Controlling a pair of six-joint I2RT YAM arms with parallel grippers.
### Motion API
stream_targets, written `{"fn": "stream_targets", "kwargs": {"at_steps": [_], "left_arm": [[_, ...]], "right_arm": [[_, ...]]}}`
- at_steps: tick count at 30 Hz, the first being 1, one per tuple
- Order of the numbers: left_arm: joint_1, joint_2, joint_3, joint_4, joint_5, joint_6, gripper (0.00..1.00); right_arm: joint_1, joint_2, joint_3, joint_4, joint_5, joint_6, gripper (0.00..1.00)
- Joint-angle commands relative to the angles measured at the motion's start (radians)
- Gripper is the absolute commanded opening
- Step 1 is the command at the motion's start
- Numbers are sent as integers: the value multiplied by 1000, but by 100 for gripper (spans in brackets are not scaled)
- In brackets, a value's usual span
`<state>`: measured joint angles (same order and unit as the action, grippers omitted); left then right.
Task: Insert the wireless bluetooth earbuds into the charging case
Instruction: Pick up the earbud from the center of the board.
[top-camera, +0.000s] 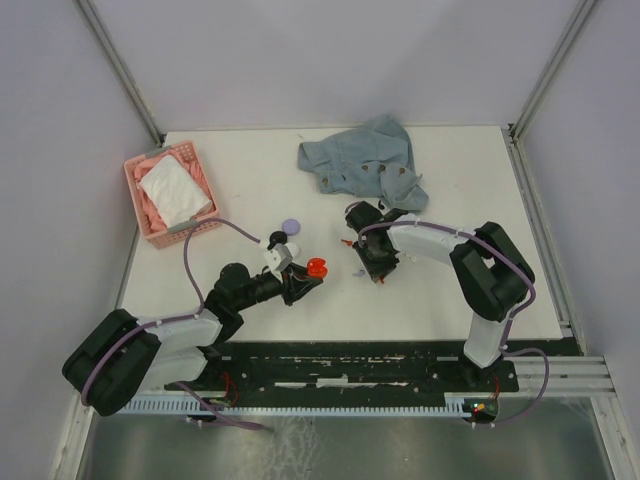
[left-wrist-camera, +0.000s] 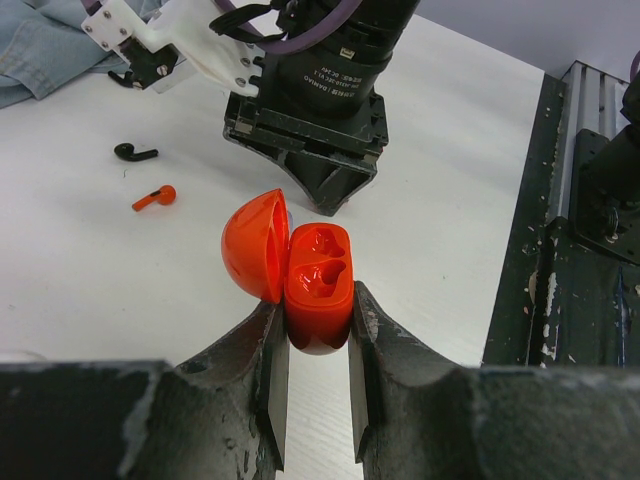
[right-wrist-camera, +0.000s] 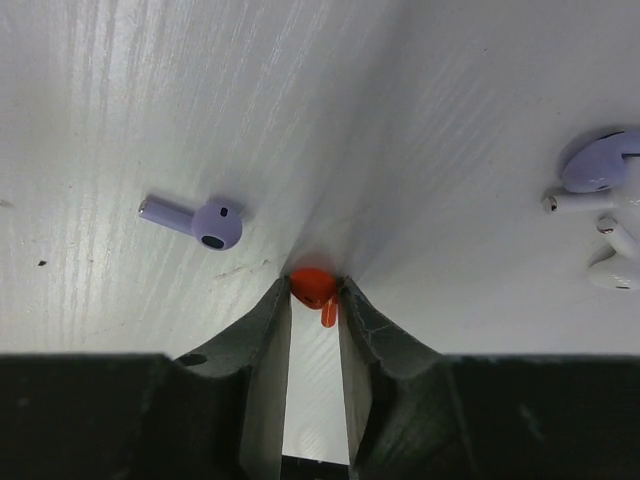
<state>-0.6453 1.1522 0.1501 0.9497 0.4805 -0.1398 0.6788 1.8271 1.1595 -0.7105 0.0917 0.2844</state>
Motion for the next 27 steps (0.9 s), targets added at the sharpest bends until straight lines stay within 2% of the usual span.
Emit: {"fn": "stream_targets", "kwargs": {"at_steps": [1,7,15,20,27], "left_arm": [[6,-6,3,74,14,38,3],[5,-9,-10,124,3,23,3],[5,33,-18,241,-6,-26,3],[5,22,-8,273,0,-33,3],[4,16,25,277,53,21,3]], "right_arm": [[3,7,5,32,36,8,27],[11,-85,-9,44,28,6,18],[67,-314,-37,84,44,-3,17],[109,-480,-80,169,9,-7,17],[146,-693,-174,380,-94,-4,16]]}}
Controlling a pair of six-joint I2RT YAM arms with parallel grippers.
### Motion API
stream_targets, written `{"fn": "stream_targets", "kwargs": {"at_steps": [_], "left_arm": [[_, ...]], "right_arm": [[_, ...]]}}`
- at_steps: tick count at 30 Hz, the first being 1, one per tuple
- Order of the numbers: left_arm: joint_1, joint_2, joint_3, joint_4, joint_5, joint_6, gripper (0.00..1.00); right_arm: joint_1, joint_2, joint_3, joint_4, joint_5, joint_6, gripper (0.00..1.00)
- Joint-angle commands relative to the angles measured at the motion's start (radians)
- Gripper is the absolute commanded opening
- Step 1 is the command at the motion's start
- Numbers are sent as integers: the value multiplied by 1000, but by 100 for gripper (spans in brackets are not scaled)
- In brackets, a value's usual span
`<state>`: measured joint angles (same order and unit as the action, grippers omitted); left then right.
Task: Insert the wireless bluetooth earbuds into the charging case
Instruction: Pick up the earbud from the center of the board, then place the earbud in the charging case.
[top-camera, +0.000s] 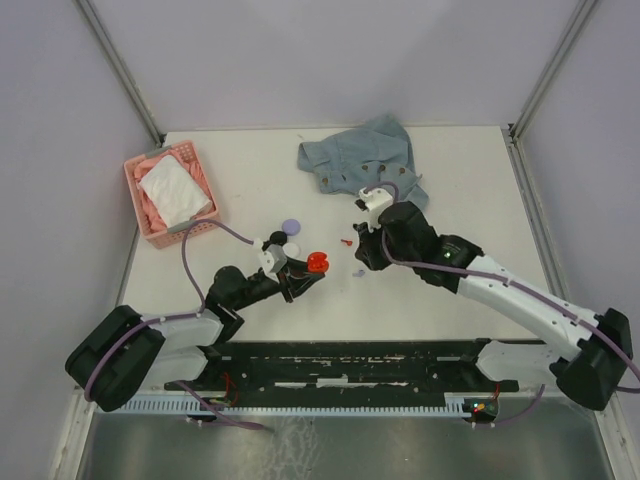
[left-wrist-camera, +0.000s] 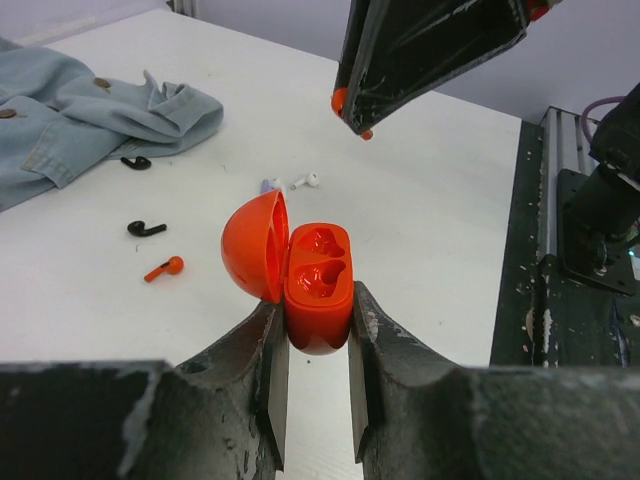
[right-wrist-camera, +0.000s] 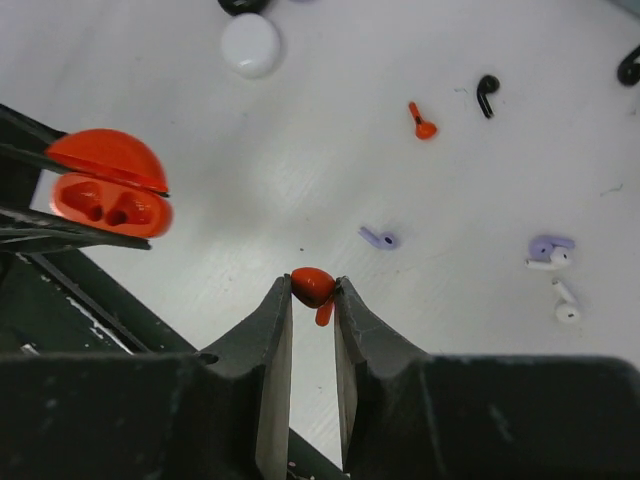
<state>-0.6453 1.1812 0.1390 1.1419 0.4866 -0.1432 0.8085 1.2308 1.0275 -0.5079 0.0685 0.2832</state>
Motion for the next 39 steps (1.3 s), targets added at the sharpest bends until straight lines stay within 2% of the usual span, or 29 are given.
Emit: {"fn": "stream_targets", "kwargs": {"at_steps": [1,8,13,19,39], "left_arm": [[4,-12,41,85,56,35,3],[4,-15,60,102,121,90,3],[3,-22,65,141,135,54,3],[2,-37,65,173,135,12,3],[1,-58,60,194,94,-33,3]], "right_arm": [[19,-120,-54,207,-90,-2,17],[33,-220,-177,469,-223,38,17],[46,-220,-248,666,-299,91,17],[62,-203,-299,802,-334,122,17],[78,-147,-338,877,-376,137,17]]}}
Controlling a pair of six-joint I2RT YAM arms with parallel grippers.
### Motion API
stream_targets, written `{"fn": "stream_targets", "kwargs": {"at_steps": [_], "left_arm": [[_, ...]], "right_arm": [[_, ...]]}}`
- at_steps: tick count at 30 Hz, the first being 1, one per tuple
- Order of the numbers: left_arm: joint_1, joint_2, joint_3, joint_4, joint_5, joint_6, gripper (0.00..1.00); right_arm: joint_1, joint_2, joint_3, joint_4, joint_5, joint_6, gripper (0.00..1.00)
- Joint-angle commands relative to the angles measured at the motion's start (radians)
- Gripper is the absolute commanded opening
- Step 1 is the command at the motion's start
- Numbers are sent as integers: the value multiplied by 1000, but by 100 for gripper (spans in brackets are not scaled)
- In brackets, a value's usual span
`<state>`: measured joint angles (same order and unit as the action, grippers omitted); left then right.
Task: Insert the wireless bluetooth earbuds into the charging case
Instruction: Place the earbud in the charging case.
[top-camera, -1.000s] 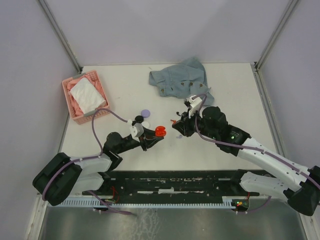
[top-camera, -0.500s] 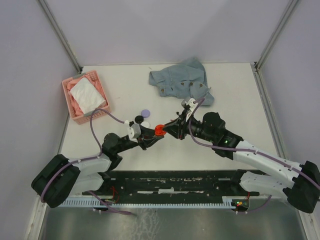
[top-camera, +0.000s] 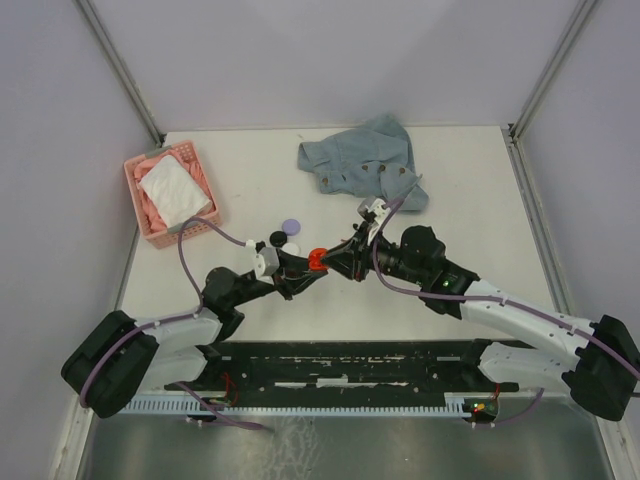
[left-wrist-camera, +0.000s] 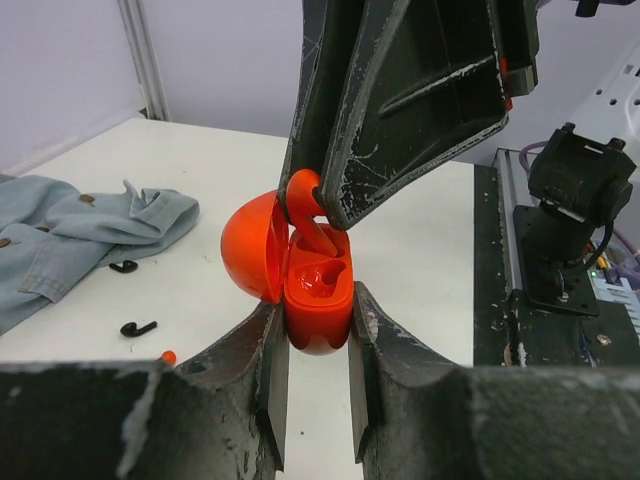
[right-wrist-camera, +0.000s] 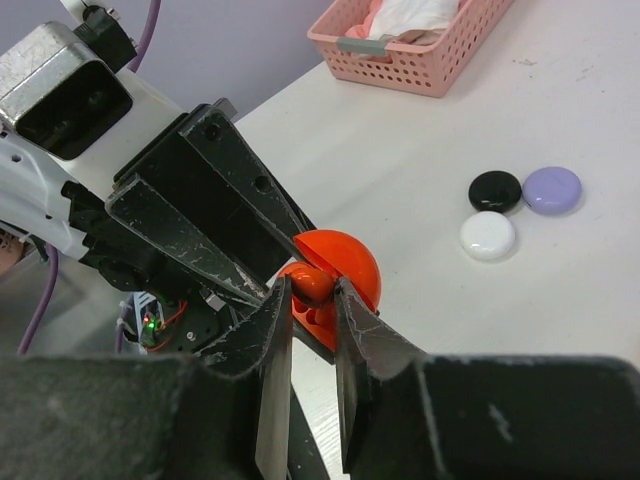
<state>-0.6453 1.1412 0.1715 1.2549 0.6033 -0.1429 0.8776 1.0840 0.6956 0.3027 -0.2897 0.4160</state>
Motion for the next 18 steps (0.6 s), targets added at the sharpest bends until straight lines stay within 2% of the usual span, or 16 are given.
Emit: {"fn": "stream_targets", "kwargs": {"at_steps": [1,18], "left_arm": [[2,-18,27,86,-25,-37,3],[1,-33,46,89,-73,-129,3]], "right_arm": [[9,-2,-8,70,-17,4,17],[10,19,-51,157,-86,-13,19]]}}
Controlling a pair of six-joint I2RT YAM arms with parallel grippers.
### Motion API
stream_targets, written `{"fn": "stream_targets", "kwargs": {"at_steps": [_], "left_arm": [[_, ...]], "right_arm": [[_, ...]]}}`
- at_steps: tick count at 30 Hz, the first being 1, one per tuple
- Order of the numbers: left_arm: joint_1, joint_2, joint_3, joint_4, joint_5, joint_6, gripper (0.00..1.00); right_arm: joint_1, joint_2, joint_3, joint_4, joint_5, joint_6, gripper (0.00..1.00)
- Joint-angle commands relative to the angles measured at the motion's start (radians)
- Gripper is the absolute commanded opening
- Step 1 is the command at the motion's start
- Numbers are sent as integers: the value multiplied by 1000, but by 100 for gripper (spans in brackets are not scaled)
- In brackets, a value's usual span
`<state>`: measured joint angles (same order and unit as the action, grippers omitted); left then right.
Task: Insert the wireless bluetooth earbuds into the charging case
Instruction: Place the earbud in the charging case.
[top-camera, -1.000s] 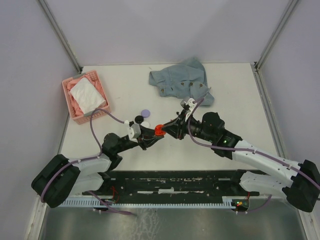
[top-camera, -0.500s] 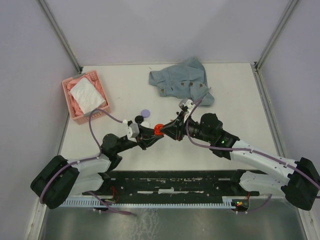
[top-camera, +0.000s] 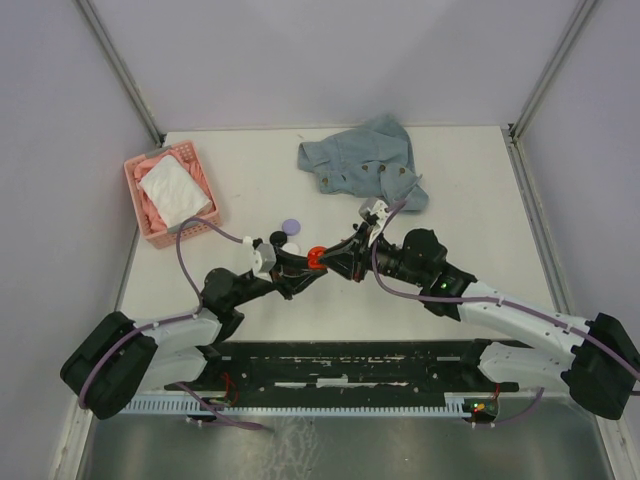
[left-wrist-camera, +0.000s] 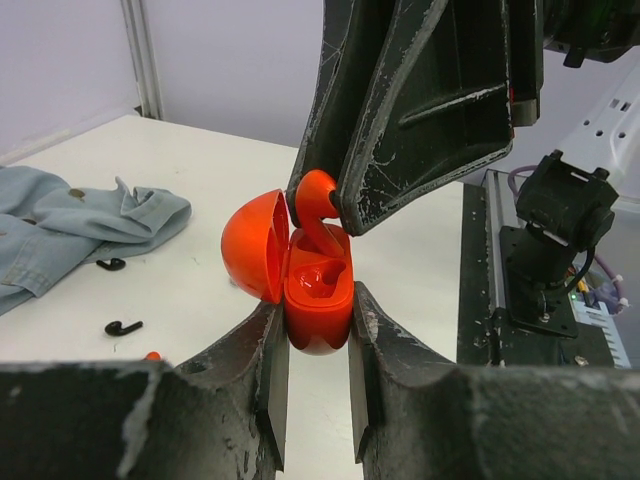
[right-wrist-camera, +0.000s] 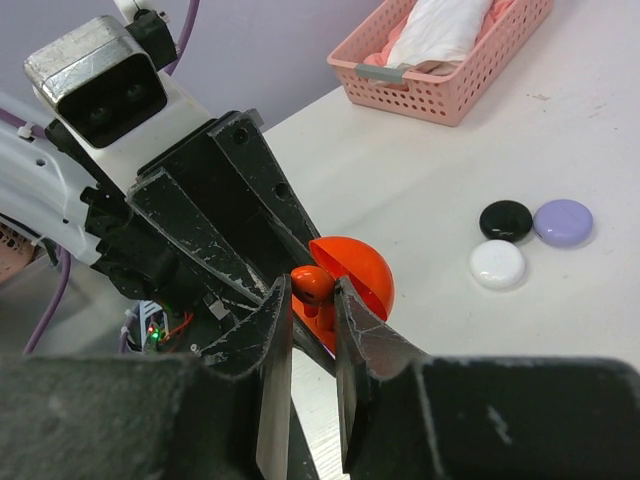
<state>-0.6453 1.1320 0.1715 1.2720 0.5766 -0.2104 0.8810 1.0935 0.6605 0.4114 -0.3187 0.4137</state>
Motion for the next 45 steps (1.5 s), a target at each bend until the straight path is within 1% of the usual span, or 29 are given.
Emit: {"fn": "stream_targets", "kwargs": {"at_steps": [1,8,12,17,29,34,40,45], "left_arm": [[1,-26,45,77,-47,-67,3],[1,-38,26,131,-57,-105,3],[1,-53,20,133,-84,-115,3],[1,-52,31,130,-63,-132,3],[1,-38,29,72,-57,-89,3],[1,-41,37,40,-57,-72,3],[1,-39,43,19,-59,-66,3],[-1,-37,49,4,-59,-63,3]], "right_arm": [[6,10,-21,53,-55,-13,19],[7,6,-53,76,-49,-24,20],[7,-8,-65,66,-49,-38,23],[7,-22,-53,23,-33,-64,28],[7,-119,-22,-88,74,-95,57],[7,-117,-2,-98,68,-83,68],[6,-89,21,-72,71,-58,78],[7,-60,48,-68,94,-49,82]]}}
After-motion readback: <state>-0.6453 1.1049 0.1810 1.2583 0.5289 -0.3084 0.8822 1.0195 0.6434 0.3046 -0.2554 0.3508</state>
